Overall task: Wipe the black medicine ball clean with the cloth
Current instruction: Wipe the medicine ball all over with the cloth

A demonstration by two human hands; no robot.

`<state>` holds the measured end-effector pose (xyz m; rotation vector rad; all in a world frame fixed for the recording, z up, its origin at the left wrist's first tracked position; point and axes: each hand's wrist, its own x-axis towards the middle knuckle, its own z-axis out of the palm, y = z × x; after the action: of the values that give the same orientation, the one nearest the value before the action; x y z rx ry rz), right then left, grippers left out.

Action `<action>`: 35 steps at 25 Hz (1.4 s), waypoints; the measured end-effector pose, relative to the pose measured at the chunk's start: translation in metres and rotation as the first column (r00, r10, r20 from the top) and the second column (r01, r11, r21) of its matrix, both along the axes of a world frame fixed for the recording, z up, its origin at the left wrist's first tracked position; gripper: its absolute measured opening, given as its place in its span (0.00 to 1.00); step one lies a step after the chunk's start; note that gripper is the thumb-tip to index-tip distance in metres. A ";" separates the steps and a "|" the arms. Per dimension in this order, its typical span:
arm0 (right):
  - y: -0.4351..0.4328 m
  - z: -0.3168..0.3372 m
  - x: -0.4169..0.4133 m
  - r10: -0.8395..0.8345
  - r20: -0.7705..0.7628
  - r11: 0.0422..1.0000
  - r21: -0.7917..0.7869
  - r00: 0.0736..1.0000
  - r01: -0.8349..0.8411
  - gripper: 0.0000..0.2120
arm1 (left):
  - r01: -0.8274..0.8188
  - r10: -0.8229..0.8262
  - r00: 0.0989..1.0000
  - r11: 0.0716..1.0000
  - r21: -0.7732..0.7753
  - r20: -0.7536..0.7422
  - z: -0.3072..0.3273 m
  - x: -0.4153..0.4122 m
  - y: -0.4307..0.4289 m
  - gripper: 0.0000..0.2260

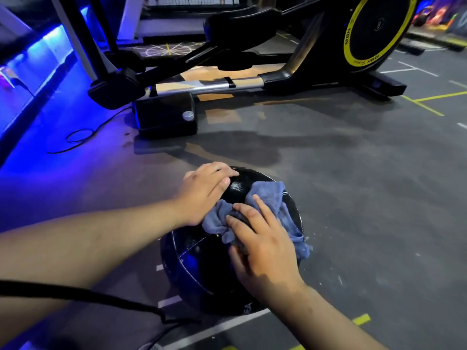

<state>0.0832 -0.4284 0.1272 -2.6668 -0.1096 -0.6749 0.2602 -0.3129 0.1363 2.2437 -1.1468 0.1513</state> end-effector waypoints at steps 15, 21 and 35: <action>0.009 0.006 0.001 0.115 -0.047 0.979 -0.161 0.992 -0.121 0.19 | -0.004 0.000 0.998 0.997 -0.078 -0.060 -0.008 0.005 0.002 0.15; -0.062 0.005 0.014 -0.244 -0.149 0.860 0.423 0.958 0.285 0.11 | 0.000 -0.004 0.996 0.999 -0.046 -0.084 -0.007 -0.003 0.009 0.16; -0.010 0.009 0.018 -0.088 0.031 0.976 0.201 0.996 0.080 0.19 | 0.006 -0.011 0.999 0.992 -0.125 -0.038 -0.004 -0.004 0.002 0.18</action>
<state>0.1014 -0.4380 0.1362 -2.4776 0.0576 -0.7250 0.2558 -0.3108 0.1325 2.1230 -1.0964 0.1706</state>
